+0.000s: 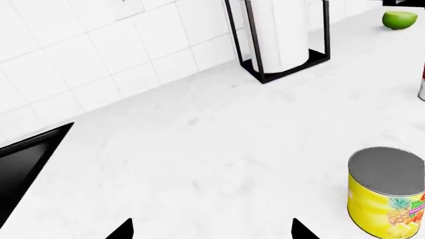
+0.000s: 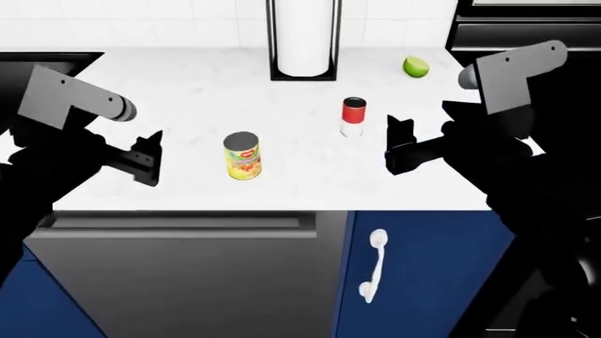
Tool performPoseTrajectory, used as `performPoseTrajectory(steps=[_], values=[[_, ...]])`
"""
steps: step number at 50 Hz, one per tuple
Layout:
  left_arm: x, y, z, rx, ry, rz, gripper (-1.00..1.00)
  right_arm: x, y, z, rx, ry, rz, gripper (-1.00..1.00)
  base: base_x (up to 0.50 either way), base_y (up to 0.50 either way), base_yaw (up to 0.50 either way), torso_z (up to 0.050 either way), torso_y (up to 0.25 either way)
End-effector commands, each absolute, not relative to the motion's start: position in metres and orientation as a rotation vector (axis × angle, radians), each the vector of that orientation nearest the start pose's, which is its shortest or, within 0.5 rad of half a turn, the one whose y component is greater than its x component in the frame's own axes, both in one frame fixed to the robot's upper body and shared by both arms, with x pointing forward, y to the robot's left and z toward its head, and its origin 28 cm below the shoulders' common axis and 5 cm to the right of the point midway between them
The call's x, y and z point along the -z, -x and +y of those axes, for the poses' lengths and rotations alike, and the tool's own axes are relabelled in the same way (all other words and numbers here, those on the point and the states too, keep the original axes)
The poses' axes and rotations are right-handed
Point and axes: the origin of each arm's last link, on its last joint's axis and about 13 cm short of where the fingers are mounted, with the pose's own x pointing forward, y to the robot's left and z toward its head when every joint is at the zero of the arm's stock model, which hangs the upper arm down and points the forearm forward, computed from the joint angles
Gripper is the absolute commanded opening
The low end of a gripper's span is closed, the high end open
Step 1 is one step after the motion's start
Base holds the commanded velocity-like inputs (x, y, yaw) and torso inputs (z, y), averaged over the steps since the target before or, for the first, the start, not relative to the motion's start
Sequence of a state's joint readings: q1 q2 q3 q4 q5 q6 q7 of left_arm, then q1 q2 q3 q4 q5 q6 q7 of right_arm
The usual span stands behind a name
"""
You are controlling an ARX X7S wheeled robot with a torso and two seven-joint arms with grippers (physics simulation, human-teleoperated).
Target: Pick the cans from the counter and place them in their designated side in the cabinet.
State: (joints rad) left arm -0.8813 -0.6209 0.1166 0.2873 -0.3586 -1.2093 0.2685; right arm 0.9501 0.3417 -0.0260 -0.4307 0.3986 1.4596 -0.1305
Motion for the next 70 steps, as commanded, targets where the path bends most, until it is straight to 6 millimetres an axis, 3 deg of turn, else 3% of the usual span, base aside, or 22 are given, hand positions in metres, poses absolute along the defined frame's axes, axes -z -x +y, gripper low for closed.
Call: performPoseTrajectory(steps=[1,42,70], values=[[-0.261,-0.285,0.325,0.169,-0.341,0.192,1.00,-0.260,-0.286,-0.151,-0.252,0.137,0.137,1.00,0.24,0.00,0.00,0.000,0.000],[-0.267,-0.284,0.325,0.165,-0.339,0.167,1.00,-0.266,-0.283,-0.144,-0.315,0.106,0.117,1.00,0.22,0.00,0.00,0.000,0.000],[-0.268,-0.283,0.328,0.159,-0.343,0.158,1.00,-0.248,-0.291,-0.133,-0.426,0.135,0.256,1.00,0.00,0.00,0.00,0.000,0.000]])
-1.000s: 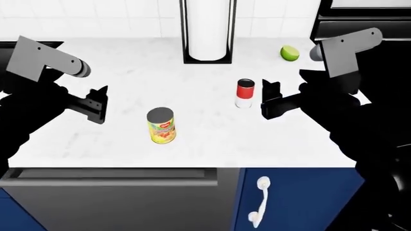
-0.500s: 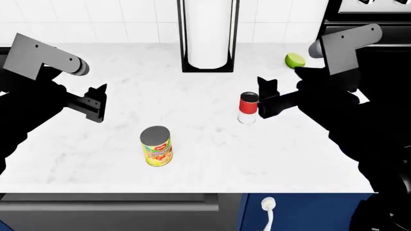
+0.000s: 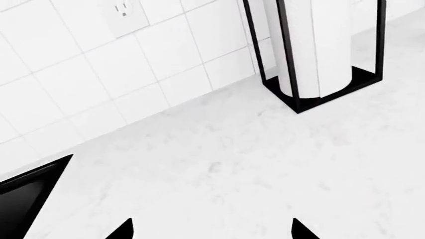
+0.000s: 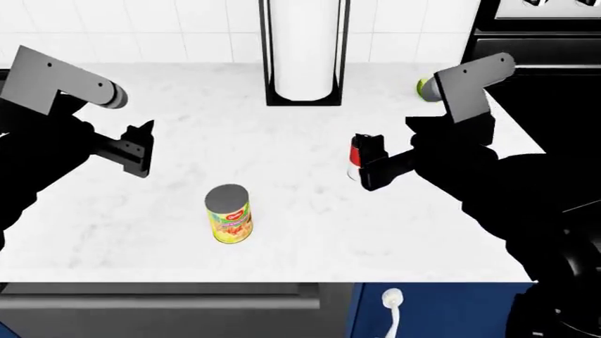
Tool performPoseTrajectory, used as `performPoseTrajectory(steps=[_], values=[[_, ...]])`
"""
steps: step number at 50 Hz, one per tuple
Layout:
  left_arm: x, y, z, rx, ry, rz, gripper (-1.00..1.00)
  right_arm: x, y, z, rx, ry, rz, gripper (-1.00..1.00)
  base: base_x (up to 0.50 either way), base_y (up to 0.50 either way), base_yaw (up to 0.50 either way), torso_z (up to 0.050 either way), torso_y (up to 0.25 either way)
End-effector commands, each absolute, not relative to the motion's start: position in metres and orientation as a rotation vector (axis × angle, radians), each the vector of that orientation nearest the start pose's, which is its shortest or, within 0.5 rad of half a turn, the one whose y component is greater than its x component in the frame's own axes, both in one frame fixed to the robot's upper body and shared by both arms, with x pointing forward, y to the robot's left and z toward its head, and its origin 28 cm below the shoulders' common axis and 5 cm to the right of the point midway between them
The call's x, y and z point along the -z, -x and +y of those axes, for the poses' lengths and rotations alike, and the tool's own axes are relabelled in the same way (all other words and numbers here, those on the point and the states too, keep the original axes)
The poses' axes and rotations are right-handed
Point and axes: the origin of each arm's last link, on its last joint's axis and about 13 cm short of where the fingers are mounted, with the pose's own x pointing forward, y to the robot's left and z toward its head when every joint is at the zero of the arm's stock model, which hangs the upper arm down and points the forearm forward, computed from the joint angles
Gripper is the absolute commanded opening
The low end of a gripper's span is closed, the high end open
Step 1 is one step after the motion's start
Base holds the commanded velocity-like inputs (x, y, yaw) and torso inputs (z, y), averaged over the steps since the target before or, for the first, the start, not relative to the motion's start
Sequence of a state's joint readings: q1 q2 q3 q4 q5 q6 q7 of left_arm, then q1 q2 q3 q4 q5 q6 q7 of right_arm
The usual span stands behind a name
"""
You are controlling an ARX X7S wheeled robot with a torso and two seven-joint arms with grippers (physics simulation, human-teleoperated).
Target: Pick the cans from the counter and place them in their designated side in the cabinet.
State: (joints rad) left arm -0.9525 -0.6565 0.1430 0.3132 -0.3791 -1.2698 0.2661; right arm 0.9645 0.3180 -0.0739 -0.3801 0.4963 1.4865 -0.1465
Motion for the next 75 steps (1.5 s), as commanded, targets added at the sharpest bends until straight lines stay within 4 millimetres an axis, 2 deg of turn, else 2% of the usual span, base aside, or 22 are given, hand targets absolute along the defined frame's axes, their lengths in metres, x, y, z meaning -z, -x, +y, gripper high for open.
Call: performPoseTrajectory(steps=[1,16,33,75], values=[[-0.268,-0.283,0.328,0.158,-0.343,0.158,1.00,-0.247,-0.292,-0.133,-0.425,0.136,0.256,1.00,0.00,0.00,0.00,0.000,0.000],[-0.268,-0.283,0.329,0.153,-0.339,0.155,1.00,-0.238,-0.309,-0.129,-0.422,0.122,0.259,1.00,0.00,0.00,0.00,0.000,0.000],[-0.266,-0.286,0.330,0.146,-0.343,0.150,1.00,-0.232,-0.316,-0.125,-0.438,0.112,0.278,1.00,0.00,0.00,0.00,0.000,0.000],[-0.263,-0.285,0.331,0.144,-0.328,0.149,1.00,-0.198,-0.339,-0.124,-0.421,0.092,0.342,1.00,0.00,0.00,0.00,0.000,0.000]])
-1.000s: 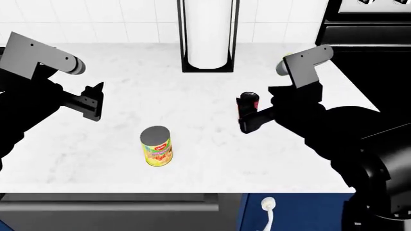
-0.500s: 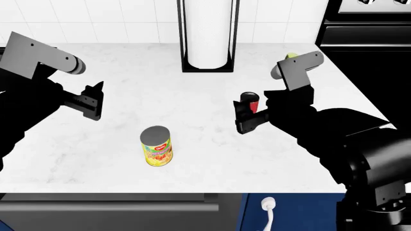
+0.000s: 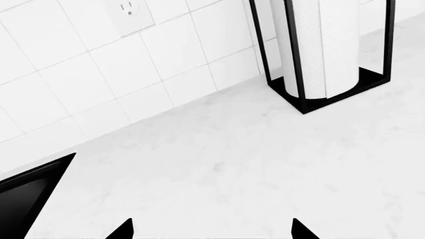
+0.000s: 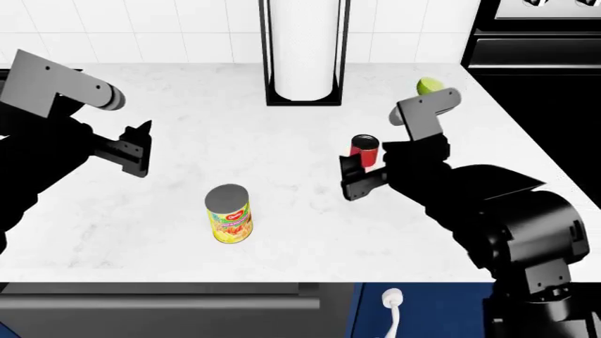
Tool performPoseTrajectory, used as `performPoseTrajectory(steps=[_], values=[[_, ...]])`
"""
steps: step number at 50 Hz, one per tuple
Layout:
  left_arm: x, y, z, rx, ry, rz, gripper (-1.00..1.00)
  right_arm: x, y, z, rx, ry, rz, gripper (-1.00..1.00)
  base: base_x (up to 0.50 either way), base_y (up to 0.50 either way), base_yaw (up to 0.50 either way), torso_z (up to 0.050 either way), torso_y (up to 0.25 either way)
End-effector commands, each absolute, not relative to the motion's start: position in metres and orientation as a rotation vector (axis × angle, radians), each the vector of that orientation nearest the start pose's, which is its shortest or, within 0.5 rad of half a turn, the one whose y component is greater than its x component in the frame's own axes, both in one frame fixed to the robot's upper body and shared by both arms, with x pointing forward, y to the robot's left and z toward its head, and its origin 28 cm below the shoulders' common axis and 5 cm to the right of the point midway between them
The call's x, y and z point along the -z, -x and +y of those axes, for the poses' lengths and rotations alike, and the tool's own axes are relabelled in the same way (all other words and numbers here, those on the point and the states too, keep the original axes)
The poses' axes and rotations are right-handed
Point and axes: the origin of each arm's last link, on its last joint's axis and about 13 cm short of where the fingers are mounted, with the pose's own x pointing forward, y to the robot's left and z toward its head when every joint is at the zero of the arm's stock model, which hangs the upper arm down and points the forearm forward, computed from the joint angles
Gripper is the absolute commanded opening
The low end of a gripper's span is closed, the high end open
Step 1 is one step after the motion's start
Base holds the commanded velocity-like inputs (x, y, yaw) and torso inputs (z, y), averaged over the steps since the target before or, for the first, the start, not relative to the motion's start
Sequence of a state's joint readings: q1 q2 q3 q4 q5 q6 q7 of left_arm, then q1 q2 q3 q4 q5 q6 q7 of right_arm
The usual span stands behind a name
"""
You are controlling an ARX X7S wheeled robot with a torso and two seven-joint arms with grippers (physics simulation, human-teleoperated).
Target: Pick the cans from the counter and place them in their designated side in the cabinet.
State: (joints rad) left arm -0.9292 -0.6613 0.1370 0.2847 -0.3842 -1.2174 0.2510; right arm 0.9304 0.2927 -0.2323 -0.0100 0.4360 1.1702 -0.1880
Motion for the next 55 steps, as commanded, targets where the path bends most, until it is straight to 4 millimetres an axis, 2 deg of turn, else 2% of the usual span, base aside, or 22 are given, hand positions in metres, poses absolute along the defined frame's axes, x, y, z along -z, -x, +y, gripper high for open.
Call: performPoseTrajectory(steps=[1,12,28,29,37,43,48,55], values=[[-0.264,-0.285,0.331,0.144,-0.328,0.149,1.00,-0.198,-0.339,-0.123,-0.422,0.092,0.343,1.00,0.00,0.00,0.00,0.000,0.000],[-0.263,-0.285,0.331,0.147,-0.327,0.150,1.00,-0.192,-0.348,-0.122,-0.420,0.066,0.319,1.00,0.00,0.00,0.00,0.000,0.000],[-0.261,-0.287,0.331,0.148,-0.325,0.152,1.00,-0.173,-0.365,-0.116,-0.424,0.003,0.318,1.00,0.00,0.00,0.00,0.000,0.000],[-0.261,-0.287,0.331,0.147,-0.325,0.152,1.00,-0.172,-0.365,-0.115,-0.424,0.002,0.320,-1.00,0.00,0.00,0.00,0.000,0.000],[-0.261,-0.287,0.331,0.148,-0.326,0.150,1.00,-0.171,-0.365,-0.116,-0.422,0.000,0.319,-1.00,0.00,0.00,0.00,0.000,0.000],[-0.261,-0.288,0.330,0.151,-0.327,0.147,1.00,-0.178,-0.360,-0.120,-0.388,0.016,0.297,-1.00,0.00,0.00,0.00,0.000,0.000],[-0.263,-0.286,0.329,0.152,-0.326,0.143,1.00,-0.203,-0.352,-0.124,-0.318,0.066,0.255,-1.00,0.00,0.00,0.00,0.000,0.000],[-0.264,-0.285,0.329,0.151,-0.322,0.139,1.00,-0.247,-0.336,-0.134,-0.255,0.127,0.161,-1.00,0.00,0.00,0.00,0.000,0.001]])
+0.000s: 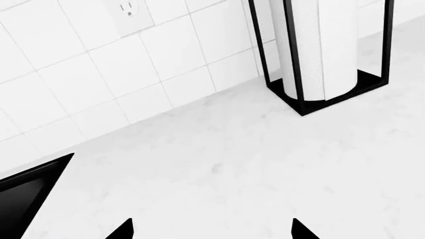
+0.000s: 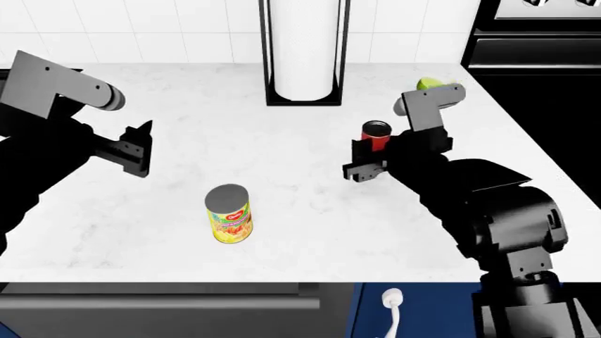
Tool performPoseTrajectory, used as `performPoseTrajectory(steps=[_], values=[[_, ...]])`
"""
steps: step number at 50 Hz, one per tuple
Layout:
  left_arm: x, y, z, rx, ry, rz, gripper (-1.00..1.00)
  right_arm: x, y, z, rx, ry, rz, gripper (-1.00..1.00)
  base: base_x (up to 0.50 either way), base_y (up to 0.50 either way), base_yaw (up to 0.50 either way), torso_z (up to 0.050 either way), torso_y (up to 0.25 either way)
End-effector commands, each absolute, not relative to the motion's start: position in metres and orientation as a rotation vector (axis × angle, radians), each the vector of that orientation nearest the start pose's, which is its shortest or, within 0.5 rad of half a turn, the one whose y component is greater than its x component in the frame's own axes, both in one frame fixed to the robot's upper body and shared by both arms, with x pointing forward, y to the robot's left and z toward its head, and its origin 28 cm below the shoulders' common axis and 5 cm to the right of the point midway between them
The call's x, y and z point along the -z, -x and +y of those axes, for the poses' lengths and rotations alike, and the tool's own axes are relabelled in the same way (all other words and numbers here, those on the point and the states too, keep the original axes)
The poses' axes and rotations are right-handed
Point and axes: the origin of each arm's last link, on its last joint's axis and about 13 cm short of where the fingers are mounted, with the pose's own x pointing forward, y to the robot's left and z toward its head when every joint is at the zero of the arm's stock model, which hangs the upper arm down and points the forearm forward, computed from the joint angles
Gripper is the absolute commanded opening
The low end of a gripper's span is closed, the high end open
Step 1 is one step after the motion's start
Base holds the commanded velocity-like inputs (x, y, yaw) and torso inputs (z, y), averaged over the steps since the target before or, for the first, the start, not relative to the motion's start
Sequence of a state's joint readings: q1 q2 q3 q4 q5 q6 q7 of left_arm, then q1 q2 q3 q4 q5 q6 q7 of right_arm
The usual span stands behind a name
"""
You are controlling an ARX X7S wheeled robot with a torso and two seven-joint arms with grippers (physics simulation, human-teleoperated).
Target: Pick the cans from the counter and place them in their designated side in the cabinet.
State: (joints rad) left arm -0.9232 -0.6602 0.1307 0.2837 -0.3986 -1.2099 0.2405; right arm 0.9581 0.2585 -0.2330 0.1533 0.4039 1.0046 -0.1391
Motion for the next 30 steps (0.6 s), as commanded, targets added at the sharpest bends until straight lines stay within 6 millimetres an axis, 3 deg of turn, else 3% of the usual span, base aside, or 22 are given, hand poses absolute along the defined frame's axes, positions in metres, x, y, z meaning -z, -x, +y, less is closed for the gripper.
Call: performPoseTrajectory(steps=[1,11,20,30], values=[[-0.264,-0.285,0.329,0.151,-0.320,0.138,1.00,-0.253,-0.333,-0.134,-0.249,0.133,0.151,-1.00,0.00,0.00,0.00,0.000,0.000],[-0.264,-0.286,0.329,0.127,-0.348,0.140,1.00,-0.311,-0.303,-0.139,-0.169,0.228,0.109,-1.00,0.00,0.00,0.00,0.000,0.001],[-0.266,-0.286,0.330,0.114,-0.339,0.129,1.00,-0.350,-0.283,-0.140,-0.136,0.267,0.074,-1.00,0.00,0.00,0.00,0.000,0.000],[-0.267,-0.284,0.330,0.107,-0.328,0.117,1.00,-0.374,-0.271,-0.138,-0.124,0.291,0.031,-1.00,0.00,0.00,0.00,0.046,0.021]])
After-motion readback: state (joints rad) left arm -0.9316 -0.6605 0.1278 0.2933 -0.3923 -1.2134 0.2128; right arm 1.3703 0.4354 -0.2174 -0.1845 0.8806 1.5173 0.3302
